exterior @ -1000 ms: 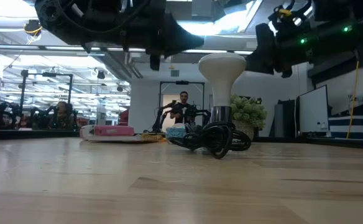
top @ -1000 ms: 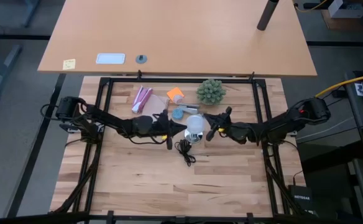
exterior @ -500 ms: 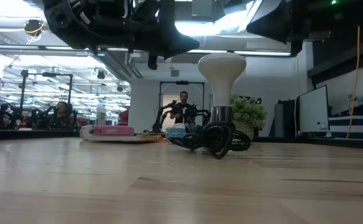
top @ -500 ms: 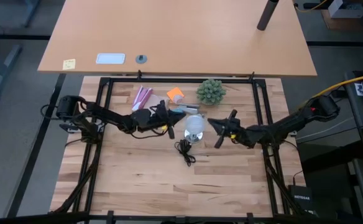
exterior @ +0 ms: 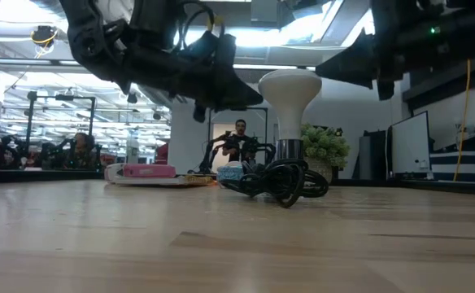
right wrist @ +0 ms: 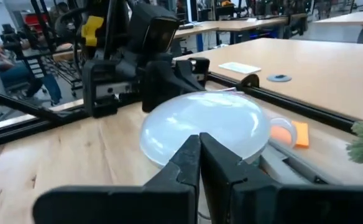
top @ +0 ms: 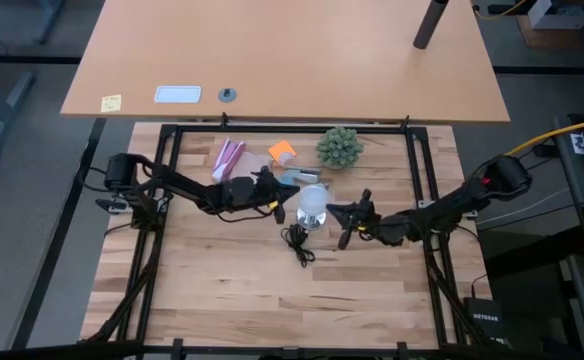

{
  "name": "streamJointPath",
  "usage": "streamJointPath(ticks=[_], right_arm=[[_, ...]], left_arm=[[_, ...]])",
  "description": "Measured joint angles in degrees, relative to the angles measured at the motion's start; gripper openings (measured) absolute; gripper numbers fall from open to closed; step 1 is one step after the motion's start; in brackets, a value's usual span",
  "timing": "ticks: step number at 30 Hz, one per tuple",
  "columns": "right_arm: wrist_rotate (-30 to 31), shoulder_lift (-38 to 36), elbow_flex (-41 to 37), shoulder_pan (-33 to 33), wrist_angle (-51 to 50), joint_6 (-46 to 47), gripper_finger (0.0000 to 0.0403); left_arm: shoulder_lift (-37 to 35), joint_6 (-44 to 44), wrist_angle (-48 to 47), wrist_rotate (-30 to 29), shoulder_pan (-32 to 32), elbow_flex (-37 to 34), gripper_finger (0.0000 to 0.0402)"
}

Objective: Screw lightbulb
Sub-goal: Remove the lightbulb from the silver lamp socket

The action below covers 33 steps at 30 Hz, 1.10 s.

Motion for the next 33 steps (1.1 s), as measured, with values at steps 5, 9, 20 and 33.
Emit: streamJointPath(ticks=[5, 9, 20, 33], right_arm=[[2.1, 1.2, 0.1, 0.1, 0.5, 0.3, 0.0016], [3.3, 1.2, 0.1, 0.1, 0.2, -0.1, 0.0016], [6.2, 1.2, -0.1, -2.8, -0.3, -2.2, 0.0016], [-2.6, 1.8, -0.1, -11.0, -0.9, -3.2, 0.0016]], left_arm=[[1.0, 0.4, 2.1, -0.2, -1.0, 0.0, 0.0], [1.0, 0.4, 2.9, -0.3, -1.6, 0.0, 0.0], [1.0, -1.9, 2.2, -1.5, -4.4, -0.1, 0.0], [1.0, -2.4, 1.3, 0.5, -7.2, 0.0, 0.0]])
